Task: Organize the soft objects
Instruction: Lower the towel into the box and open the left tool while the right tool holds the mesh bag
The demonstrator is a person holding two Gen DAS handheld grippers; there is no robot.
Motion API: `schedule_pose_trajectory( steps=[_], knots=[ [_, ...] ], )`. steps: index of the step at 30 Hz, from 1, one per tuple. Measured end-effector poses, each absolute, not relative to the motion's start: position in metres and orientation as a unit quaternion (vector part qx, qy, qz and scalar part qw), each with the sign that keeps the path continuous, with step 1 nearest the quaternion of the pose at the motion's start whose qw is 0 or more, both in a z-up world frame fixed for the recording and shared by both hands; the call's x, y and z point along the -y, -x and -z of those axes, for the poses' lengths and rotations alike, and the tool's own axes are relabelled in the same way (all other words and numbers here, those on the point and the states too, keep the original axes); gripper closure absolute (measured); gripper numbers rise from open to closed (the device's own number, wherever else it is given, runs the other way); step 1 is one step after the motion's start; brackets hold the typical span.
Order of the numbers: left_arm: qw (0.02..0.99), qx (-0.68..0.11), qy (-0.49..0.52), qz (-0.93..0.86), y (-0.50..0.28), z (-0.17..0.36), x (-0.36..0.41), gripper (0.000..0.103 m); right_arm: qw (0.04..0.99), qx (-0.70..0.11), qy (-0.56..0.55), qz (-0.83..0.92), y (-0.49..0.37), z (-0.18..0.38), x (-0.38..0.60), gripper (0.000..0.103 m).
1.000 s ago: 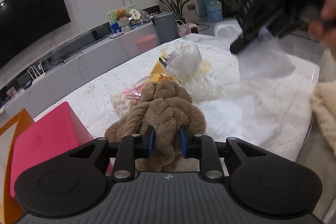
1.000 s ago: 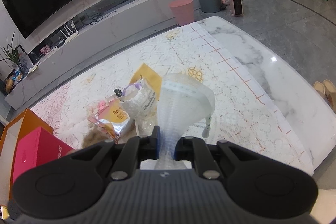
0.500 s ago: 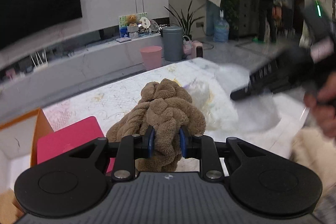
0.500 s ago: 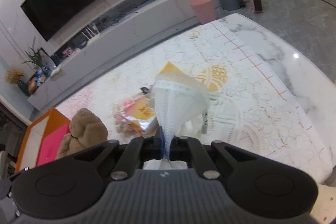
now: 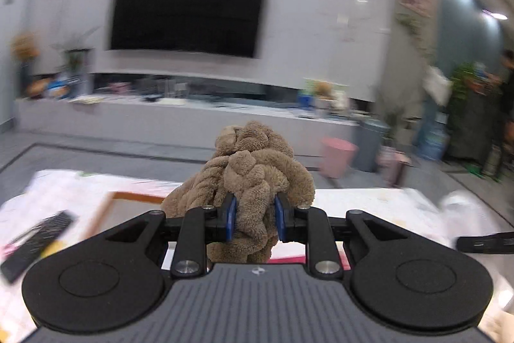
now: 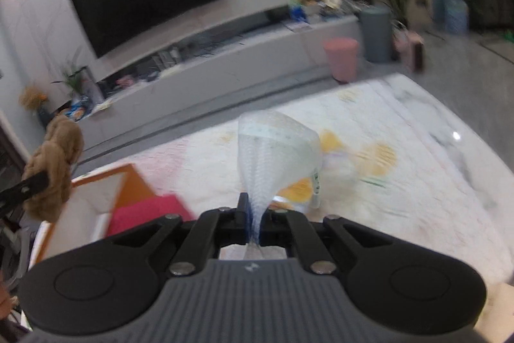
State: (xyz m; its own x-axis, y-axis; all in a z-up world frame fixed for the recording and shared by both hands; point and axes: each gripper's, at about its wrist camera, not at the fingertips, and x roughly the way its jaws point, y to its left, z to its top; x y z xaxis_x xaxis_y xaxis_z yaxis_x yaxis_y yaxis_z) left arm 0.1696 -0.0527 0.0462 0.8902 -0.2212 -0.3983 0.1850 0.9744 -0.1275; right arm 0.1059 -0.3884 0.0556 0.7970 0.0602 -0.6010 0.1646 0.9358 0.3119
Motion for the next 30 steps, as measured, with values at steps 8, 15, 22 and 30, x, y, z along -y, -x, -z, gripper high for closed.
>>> schedule_pose_trajectory(
  steps=[8, 15, 22, 30],
  knots=[
    [0.95, -0.307, 0.037, 0.05, -0.221, 0.001, -0.004, 0.076, 0.949, -0.281, -0.127, -0.069, -0.161, -0.079, 0.264, 0.102],
    [0.946, -0.32, -0.034, 0.025, -0.254, 0.021, 0.005, 0.075, 0.956, -0.251, -0.114, -0.1, -0.169, -0.057, 0.216, 0.102],
    [0.936, -0.352, -0.002, -0.001, -0.26, 0.039, -0.003, 0.065, 0.939, -0.289, -0.151, -0.107, -0.176, -0.025, 0.224, 0.102],
    [0.921, -0.371, 0.11, -0.033, -0.251, 0.034, -0.039, 0.033, 0.941, -0.281, -0.157, -0.105, -0.175, -0.022, 0.233, 0.102]
  ],
)
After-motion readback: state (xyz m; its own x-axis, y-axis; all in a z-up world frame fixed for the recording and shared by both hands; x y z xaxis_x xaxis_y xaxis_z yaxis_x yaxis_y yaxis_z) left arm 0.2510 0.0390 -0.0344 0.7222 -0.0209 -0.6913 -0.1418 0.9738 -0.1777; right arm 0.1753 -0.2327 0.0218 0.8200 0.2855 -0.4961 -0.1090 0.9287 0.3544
